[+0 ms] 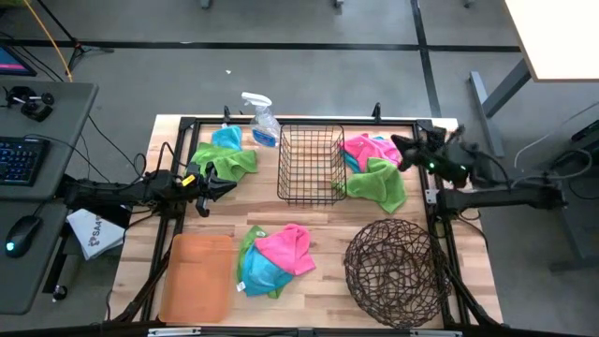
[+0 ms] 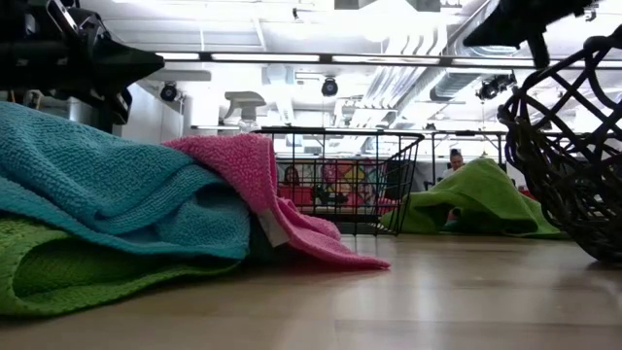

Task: Sort microfiber towel by color & place in baskets
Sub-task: Put the top right green towel into the round wire basket

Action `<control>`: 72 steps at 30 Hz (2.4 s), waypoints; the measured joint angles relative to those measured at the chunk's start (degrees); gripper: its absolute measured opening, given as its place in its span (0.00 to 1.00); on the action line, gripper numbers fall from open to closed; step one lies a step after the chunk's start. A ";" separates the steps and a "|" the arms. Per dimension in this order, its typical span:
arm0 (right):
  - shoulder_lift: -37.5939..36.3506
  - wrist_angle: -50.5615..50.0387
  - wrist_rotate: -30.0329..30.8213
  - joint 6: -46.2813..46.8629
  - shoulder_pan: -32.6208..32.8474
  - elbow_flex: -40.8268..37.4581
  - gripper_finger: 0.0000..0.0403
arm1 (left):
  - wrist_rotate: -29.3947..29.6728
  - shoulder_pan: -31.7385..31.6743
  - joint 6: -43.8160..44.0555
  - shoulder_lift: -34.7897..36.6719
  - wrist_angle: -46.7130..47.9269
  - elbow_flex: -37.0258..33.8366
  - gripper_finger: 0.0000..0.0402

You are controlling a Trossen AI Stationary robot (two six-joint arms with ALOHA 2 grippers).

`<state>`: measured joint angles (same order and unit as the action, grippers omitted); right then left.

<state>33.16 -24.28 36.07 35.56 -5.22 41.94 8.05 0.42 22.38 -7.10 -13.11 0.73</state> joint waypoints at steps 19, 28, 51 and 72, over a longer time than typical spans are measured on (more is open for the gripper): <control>38.82 -43.79 -19.64 32.69 -16.99 18.33 0.66 | 0.02 0.01 -0.01 0.01 0.01 0.01 0.00; 44.87 -43.84 -21.06 36.04 -16.05 18.31 0.66 | 0.00 -0.01 -0.01 -0.01 0.01 0.01 0.00; 48.67 -57.18 -14.54 29.93 -9.49 19.90 0.06 | 0.00 0.00 0.01 -0.01 0.01 0.01 0.00; 24.43 -36.42 -32.04 28.15 30.64 41.95 0.00 | 0.02 -0.01 -0.01 0.01 0.00 -0.01 0.00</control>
<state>57.59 -60.70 4.03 63.70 25.42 83.90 8.07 0.41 22.37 -7.09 -13.11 0.72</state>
